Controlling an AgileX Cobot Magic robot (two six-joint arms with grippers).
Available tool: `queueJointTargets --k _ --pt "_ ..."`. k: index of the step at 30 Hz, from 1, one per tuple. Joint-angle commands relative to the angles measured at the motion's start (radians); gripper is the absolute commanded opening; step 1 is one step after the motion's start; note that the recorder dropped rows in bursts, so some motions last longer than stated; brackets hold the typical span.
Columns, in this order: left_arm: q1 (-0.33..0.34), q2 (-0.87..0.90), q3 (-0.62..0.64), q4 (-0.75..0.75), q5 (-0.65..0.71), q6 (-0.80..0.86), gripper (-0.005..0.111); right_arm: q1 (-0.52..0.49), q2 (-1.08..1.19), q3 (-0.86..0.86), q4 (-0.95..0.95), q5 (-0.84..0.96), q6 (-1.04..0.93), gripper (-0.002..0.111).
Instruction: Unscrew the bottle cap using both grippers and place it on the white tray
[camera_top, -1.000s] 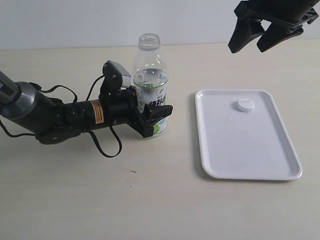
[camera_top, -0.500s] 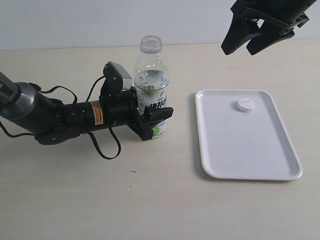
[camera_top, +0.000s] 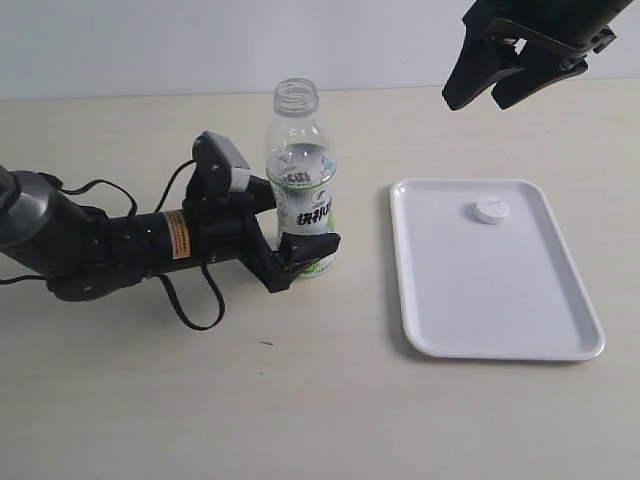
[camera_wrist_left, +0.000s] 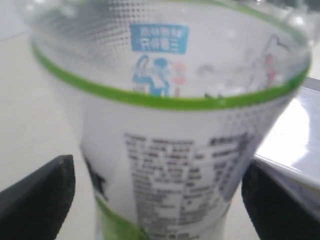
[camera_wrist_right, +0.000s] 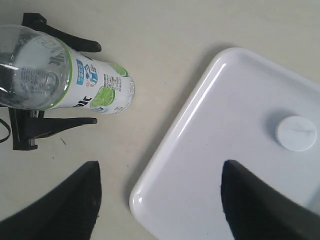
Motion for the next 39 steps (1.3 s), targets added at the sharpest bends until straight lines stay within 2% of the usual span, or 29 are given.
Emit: queueJointTargets --k 1,4,8,11,12,13,14,16,17,18,23,27,33,39 --pt "0.053 -0.08 0.079 -0.013 -0.011 0.011 0.086 -0.001 -0.012 0.001 0.008 0.001 -0.026 0.065" --pt "0.078 -0.151 0.173 -0.026 -0.007 0.024 0.086 -0.001 -0.012 0.001 0.024 0.001 -0.05 0.065" --pt "0.078 -0.249 0.299 -0.101 0.002 0.168 0.086 -0.001 -0.012 0.001 0.024 0.001 -0.055 0.065" --pt "0.078 -0.319 0.365 -0.152 -0.001 0.218 0.077 -0.001 -0.012 0.007 0.026 0.001 -0.058 0.062" --pt "0.078 -0.35 0.389 -0.17 -0.001 0.218 0.072 -0.001 -0.014 0.017 0.028 0.001 -0.066 0.059" --pt "0.078 -0.389 0.422 -0.198 -0.001 0.218 0.059 -0.001 -0.021 0.053 0.032 -0.019 -0.091 0.046" --pt "0.078 -0.412 0.44 -0.216 0.001 0.216 0.048 -0.001 -0.025 0.072 0.036 -0.024 -0.1 0.038" --pt "0.078 -0.456 0.474 -0.253 0.024 0.188 0.022 -0.001 -0.04 0.123 0.055 -0.04 -0.146 0.016" --pt "0.078 -0.479 0.492 -0.282 0.045 0.183 0.003 -0.001 -0.052 0.146 0.064 -0.058 -0.173 0.007" --pt "0.078 -0.502 0.51 -0.313 0.065 0.186 0.001 -0.001 -0.067 0.177 0.078 -0.087 -0.203 0.0" --pt "0.078 -0.621 0.598 -0.585 0.122 0.175 0.0 -0.001 -0.167 0.322 0.167 -0.232 -0.322 0.0" --pt "0.078 -0.723 0.64 -0.761 0.222 0.207 0.0 -0.001 -0.285 0.422 0.18 -0.363 -0.341 0.0" --pt "0.078 -0.873 0.645 -0.815 0.43 0.22 0.0 -0.001 -0.435 0.537 0.182 -0.48 -0.345 0.0" --pt "0.078 -1.021 0.645 -0.815 0.503 0.195 0.0 -0.001 -0.494 0.578 0.181 -0.483 -0.264 0.0"
